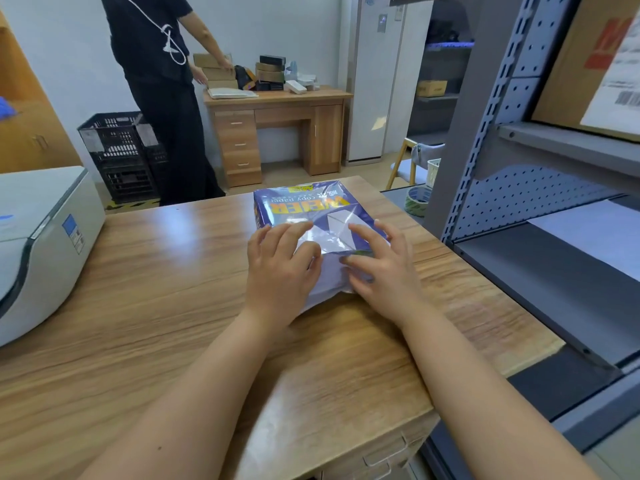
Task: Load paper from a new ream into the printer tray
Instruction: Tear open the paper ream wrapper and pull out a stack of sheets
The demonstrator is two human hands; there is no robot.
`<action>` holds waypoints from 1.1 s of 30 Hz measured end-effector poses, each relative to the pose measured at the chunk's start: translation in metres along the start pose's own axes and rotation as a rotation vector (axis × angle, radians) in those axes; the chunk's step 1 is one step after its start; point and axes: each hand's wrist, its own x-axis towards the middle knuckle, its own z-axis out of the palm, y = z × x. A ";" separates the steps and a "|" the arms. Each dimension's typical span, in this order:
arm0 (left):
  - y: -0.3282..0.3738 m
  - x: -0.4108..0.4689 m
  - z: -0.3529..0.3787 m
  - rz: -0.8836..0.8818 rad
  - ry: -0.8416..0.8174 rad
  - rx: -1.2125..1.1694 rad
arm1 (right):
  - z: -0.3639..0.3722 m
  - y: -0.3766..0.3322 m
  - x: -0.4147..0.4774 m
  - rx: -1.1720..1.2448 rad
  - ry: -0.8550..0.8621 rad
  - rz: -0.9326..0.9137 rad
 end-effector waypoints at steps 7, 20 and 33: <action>-0.002 -0.006 0.003 0.099 -0.090 -0.059 | 0.006 0.006 0.002 0.068 -0.019 0.136; -0.007 -0.006 0.008 -0.041 -0.187 0.007 | 0.012 0.008 0.009 0.151 0.045 0.243; -0.009 -0.005 0.013 -0.031 -0.113 -0.007 | 0.014 0.009 0.009 0.062 0.128 0.102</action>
